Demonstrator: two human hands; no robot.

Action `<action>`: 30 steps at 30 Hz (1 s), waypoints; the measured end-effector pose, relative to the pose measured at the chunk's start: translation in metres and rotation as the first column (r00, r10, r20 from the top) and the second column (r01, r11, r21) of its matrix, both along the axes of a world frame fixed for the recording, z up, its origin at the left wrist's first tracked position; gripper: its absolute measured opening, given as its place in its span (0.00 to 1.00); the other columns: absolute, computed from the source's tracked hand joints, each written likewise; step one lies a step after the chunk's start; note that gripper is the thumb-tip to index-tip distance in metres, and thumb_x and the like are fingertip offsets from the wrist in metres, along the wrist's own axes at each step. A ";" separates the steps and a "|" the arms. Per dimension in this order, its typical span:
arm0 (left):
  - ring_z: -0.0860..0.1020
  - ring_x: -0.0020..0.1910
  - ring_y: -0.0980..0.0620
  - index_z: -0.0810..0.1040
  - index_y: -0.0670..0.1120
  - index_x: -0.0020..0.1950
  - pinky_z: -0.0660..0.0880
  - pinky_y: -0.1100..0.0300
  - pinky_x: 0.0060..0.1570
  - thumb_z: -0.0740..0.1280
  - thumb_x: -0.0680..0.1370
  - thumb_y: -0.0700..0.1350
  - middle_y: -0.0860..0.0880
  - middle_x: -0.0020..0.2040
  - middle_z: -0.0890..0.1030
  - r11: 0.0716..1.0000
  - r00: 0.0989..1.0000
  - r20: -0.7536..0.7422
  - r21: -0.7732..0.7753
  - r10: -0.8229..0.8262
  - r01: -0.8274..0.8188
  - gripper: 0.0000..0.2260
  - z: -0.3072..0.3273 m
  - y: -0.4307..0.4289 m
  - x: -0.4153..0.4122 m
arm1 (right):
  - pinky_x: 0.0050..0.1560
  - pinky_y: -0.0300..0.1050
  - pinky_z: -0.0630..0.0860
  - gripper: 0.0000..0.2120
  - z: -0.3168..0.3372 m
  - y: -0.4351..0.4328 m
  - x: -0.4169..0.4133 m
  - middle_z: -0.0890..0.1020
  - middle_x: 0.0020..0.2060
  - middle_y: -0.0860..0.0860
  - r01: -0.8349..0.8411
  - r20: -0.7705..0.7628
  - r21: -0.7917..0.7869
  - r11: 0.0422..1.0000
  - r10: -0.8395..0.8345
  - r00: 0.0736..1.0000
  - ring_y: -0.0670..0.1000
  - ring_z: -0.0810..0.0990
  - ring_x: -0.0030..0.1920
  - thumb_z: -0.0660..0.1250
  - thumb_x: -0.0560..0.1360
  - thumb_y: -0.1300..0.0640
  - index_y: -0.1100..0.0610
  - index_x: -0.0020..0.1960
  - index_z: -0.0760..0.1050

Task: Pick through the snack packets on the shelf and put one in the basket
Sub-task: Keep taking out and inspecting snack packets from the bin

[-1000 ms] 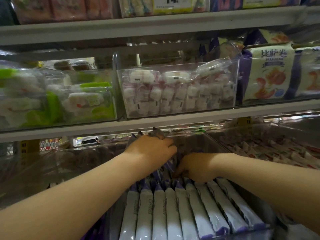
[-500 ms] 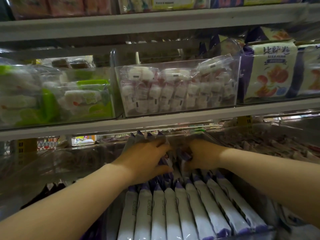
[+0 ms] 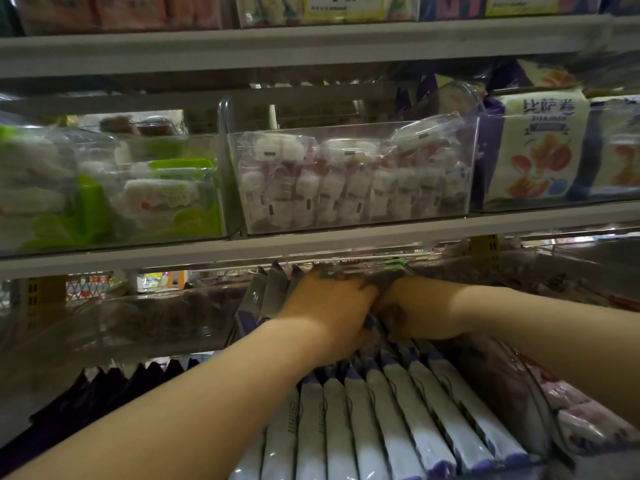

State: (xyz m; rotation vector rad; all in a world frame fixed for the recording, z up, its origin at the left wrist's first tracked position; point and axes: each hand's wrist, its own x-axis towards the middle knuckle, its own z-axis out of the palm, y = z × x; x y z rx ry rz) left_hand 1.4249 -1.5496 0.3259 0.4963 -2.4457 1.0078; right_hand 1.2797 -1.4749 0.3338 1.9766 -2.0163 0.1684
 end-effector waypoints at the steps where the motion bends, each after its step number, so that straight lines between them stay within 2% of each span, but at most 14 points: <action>1: 0.72 0.66 0.43 0.66 0.52 0.72 0.64 0.49 0.65 0.62 0.79 0.57 0.48 0.69 0.73 1.000 1.000 -0.004 0.011 -0.004 0.004 0.23 -0.003 -0.002 -0.002 | 0.49 0.41 0.76 0.09 -0.001 -0.001 -0.001 0.83 0.52 0.53 0.006 -0.004 0.016 1.000 -0.005 1.000 0.51 0.80 0.50 0.66 0.75 0.58 0.56 0.54 0.81; 3: 0.75 0.62 0.43 0.68 0.52 0.71 0.68 0.51 0.61 0.58 0.81 0.56 0.47 0.66 0.76 1.000 1.000 0.015 -0.019 0.020 -0.020 0.19 -0.009 -0.007 -0.004 | 0.37 0.37 0.72 0.07 -0.003 -0.002 -0.001 0.84 0.47 0.53 0.014 -0.037 0.067 0.998 -0.012 0.999 0.50 0.78 0.43 0.68 0.75 0.55 0.56 0.50 0.82; 5: 0.77 0.57 0.46 0.76 0.53 0.64 0.73 0.53 0.55 0.54 0.82 0.55 0.48 0.60 0.80 0.997 0.998 0.036 -0.060 0.058 -0.056 0.16 -0.013 -0.014 -0.002 | 0.35 0.39 0.70 0.08 -0.005 -0.003 -0.002 0.83 0.44 0.54 0.015 -0.086 0.104 0.994 -0.006 0.996 0.51 0.78 0.41 0.68 0.75 0.53 0.57 0.48 0.82; 8: 0.79 0.53 0.47 0.79 0.52 0.57 0.73 0.55 0.50 0.54 0.82 0.56 0.49 0.55 0.81 0.996 0.998 0.018 -0.055 0.067 -0.066 0.16 -0.014 -0.018 -0.002 | 0.37 0.40 0.71 0.09 -0.005 -0.005 -0.003 0.84 0.46 0.52 0.011 -0.105 0.166 0.986 0.006 0.994 0.52 0.80 0.43 0.67 0.76 0.53 0.55 0.52 0.82; 11: 0.79 0.54 0.46 0.79 0.51 0.58 0.73 0.55 0.51 0.55 0.82 0.56 0.48 0.55 0.81 0.994 0.997 -0.014 -0.085 0.072 -0.073 0.16 -0.015 -0.020 -0.004 | 0.48 0.41 0.75 0.14 -0.004 -0.003 -0.001 0.83 0.50 0.49 -0.026 -0.083 0.231 0.973 0.047 0.995 0.50 0.80 0.48 0.69 0.75 0.55 0.51 0.60 0.80; 15: 0.79 0.53 0.46 0.79 0.51 0.57 0.70 0.57 0.48 0.56 0.82 0.56 0.47 0.54 0.81 0.990 0.995 -0.042 -0.098 0.095 -0.099 0.16 -0.017 -0.021 -0.005 | 0.48 0.43 0.77 0.13 -0.007 -0.003 0.000 0.84 0.48 0.50 -0.020 -0.104 0.241 0.970 0.046 0.994 0.50 0.80 0.47 0.67 0.75 0.56 0.53 0.58 0.80; 18: 0.79 0.52 0.47 0.79 0.51 0.57 0.67 0.58 0.43 0.56 0.82 0.55 0.47 0.53 0.81 0.991 0.995 -0.026 -0.091 0.098 -0.100 0.14 -0.016 -0.021 -0.005 | 0.48 0.48 0.79 0.10 -0.010 -0.006 0.003 0.83 0.46 0.52 -0.016 -0.162 0.167 0.986 0.043 0.986 0.52 0.80 0.45 0.63 0.76 0.57 0.56 0.53 0.81; 20: 0.79 0.51 0.47 0.79 0.51 0.57 0.68 0.59 0.42 0.57 0.82 0.55 0.48 0.53 0.81 0.993 0.996 -0.010 -0.075 0.086 -0.086 0.14 -0.014 -0.023 -0.004 | 0.47 0.46 0.77 0.09 -0.011 -0.006 0.004 0.83 0.46 0.52 -0.029 -0.161 0.113 0.993 0.047 0.986 0.52 0.79 0.43 0.62 0.77 0.58 0.56 0.50 0.81; 24: 0.77 0.57 0.46 0.80 0.51 0.60 0.74 0.54 0.53 0.57 0.81 0.56 0.48 0.57 0.81 0.995 0.996 0.037 -0.061 0.086 -0.084 0.16 -0.013 -0.025 -0.001 | 0.48 0.43 0.75 0.08 -0.008 -0.004 -0.001 0.81 0.50 0.52 0.000 -0.031 -0.158 0.987 -0.005 1.000 0.53 0.79 0.49 0.61 0.78 0.62 0.56 0.52 0.78; 28: 0.77 0.58 0.45 0.79 0.51 0.60 0.74 0.52 0.55 0.58 0.81 0.58 0.47 0.58 0.81 0.991 0.990 0.059 -0.036 0.130 -0.128 0.17 -0.012 -0.021 -0.001 | 0.44 0.42 0.69 0.07 -0.008 -0.001 -0.002 0.76 0.46 0.52 0.081 0.088 -0.354 0.932 -0.053 0.995 0.54 0.77 0.48 0.59 0.79 0.64 0.53 0.49 0.71; 30: 0.77 0.58 0.45 0.79 0.51 0.61 0.74 0.49 0.57 0.57 0.81 0.58 0.47 0.58 0.81 0.987 0.983 0.080 -0.018 0.164 -0.163 0.18 -0.012 -0.019 -0.002 | 0.44 0.43 0.71 0.05 -0.009 0.006 0.000 0.78 0.48 0.54 0.144 0.206 -0.442 0.886 -0.056 0.977 0.56 0.78 0.50 0.59 0.79 0.64 0.55 0.51 0.70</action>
